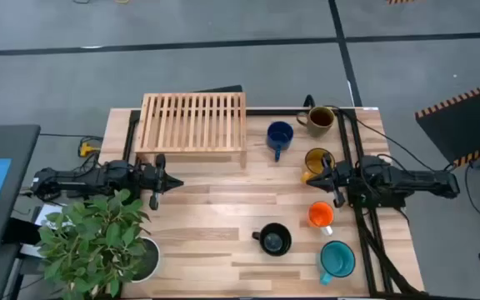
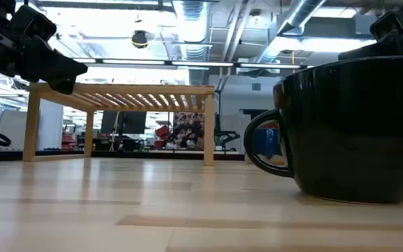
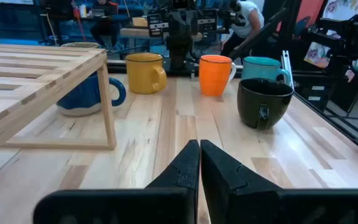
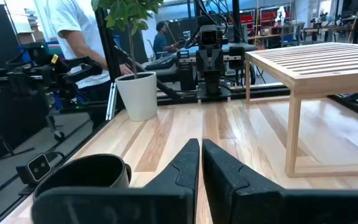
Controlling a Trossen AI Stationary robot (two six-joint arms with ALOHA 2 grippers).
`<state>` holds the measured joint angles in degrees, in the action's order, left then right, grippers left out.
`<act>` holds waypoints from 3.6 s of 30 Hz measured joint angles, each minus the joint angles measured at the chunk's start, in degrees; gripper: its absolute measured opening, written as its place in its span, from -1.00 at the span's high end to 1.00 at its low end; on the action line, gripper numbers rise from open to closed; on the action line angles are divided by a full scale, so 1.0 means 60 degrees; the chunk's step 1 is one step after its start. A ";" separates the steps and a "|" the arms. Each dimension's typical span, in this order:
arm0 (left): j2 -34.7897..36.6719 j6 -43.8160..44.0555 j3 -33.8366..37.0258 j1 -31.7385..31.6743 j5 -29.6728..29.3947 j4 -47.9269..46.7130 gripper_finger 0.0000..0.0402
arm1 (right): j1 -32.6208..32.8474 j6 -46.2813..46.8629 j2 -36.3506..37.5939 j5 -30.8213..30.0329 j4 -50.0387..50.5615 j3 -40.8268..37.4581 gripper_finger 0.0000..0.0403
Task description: Place coffee mugs
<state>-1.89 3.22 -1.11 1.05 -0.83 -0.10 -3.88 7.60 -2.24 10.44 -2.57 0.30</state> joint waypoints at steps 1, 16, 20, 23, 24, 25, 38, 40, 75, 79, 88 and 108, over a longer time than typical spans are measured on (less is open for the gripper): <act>0.0001 0.0000 -0.0001 0.0000 0.0000 0.0000 1.00 | 0.0003 -0.0003 -0.0001 0.0000 -0.0003 -0.0002 0.76; 0.0001 0.0000 -0.0001 -0.0001 0.0000 0.0000 1.00 | 0.0003 -0.0022 -0.0003 0.0000 0.0000 0.0000 0.76; 0.0000 0.0000 -0.0001 -0.0001 -0.0002 0.0000 1.00 | 0.0003 -0.0022 -0.0003 0.0000 0.0000 -0.0004 0.76; 0.0002 0.0000 0.0000 0.0000 -0.0002 0.0001 1.00 | 0.0003 -0.0022 -0.0003 0.0000 -0.0003 0.0000 0.76; 0.0001 0.0000 -0.0001 -0.0001 0.0000 0.0001 1.00 | 0.0002 -0.0022 -0.0003 0.0000 -0.0003 -0.0002 0.76; 0.0003 0.0000 0.0000 -0.0001 -0.0001 0.0000 1.00 | 0.0000 -0.0020 -0.0003 0.0000 -0.0002 -0.0002 0.76; 0.0003 0.0000 -0.0002 -0.0002 0.0002 0.0000 1.00 | 0.0003 -0.0015 -0.0003 0.0000 -0.0003 -0.0002 0.76; 0.0002 0.0000 -0.0002 0.0000 0.0000 0.0002 1.00 | 0.0000 -0.0011 0.0000 0.0000 -0.0003 -0.0001 0.76; 0.0001 0.0000 -0.0001 -0.0002 0.0000 0.0000 1.00 | 0.0002 -0.0025 -0.0003 0.0000 -0.0003 -0.0004 0.76; 0.0003 0.0000 -0.0002 -0.0001 0.0002 0.0000 1.00 | 0.0000 -0.0025 -0.0003 0.0000 -0.0003 0.0000 0.76; 0.0000 0.0000 0.0000 -0.0002 0.0002 0.0000 1.00 | 0.0003 -0.0903 -0.0011 -0.0069 -0.0933 0.0000 0.76; 0.0003 0.0000 0.0002 0.0002 0.0002 0.0000 1.00 | -0.0063 0.3224 -0.1561 -0.6805 -0.1924 0.3245 0.76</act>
<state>-1.87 3.22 -1.10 1.06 -0.82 -0.10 -4.26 26.94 -11.61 -30.39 -14.12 19.76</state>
